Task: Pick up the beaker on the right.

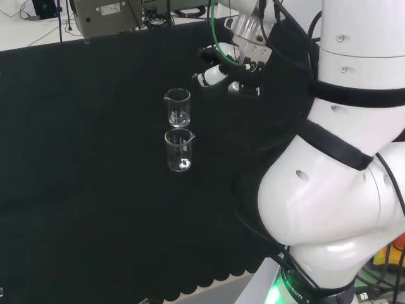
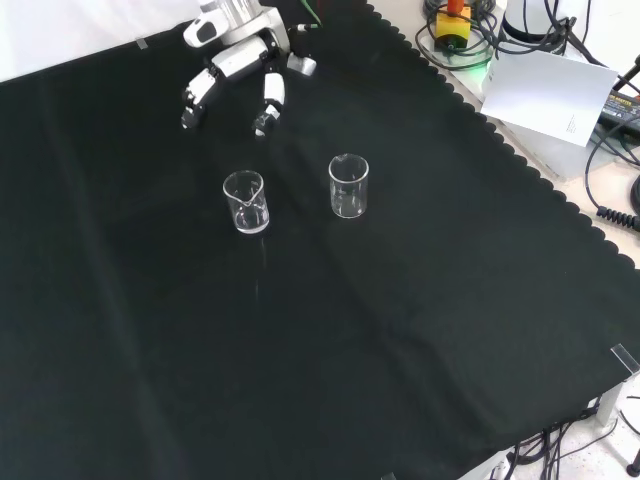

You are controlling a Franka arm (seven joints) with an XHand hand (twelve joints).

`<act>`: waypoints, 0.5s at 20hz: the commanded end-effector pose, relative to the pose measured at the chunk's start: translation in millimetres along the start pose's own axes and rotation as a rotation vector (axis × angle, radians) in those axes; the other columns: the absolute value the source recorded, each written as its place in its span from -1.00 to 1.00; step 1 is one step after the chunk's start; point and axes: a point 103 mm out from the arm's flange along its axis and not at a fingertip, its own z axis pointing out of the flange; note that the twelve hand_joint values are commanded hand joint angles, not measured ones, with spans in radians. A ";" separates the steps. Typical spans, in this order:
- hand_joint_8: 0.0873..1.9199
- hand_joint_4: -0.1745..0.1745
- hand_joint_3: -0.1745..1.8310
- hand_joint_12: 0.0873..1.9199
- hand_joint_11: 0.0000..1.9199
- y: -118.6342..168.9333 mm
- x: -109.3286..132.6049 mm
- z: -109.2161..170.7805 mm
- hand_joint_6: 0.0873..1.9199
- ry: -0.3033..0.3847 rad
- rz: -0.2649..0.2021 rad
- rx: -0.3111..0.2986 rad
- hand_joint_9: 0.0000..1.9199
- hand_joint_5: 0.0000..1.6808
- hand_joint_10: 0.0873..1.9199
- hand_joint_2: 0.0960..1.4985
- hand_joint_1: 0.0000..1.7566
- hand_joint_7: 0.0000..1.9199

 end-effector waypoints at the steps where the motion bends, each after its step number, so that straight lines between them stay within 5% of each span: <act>1: -0.31 -0.20 -0.21 0.40 -0.85 15.4 -2.6 29.4 -1.00 0.027 -0.139 -0.015 -0.65 -0.55 -0.34 -0.25 -0.06 -0.80; 3: -0.31 -0.19 -0.21 0.40 -0.84 17.1 -2.4 38.3 -1.00 0.048 -0.178 -0.012 -0.64 -0.55 -0.34 -0.25 -0.06 -0.79; 7: -0.31 -0.16 -0.21 0.40 -0.83 23.2 -5.3 50.0 -1.00 0.134 -0.180 0.023 -0.62 -0.54 -0.34 -0.26 -0.06 -0.78; 10: -0.32 -0.13 -0.21 0.40 -0.84 24.8 -5.6 58.8 -1.00 0.119 -0.224 0.035 -0.62 -0.55 -0.35 -0.27 -0.06 -0.78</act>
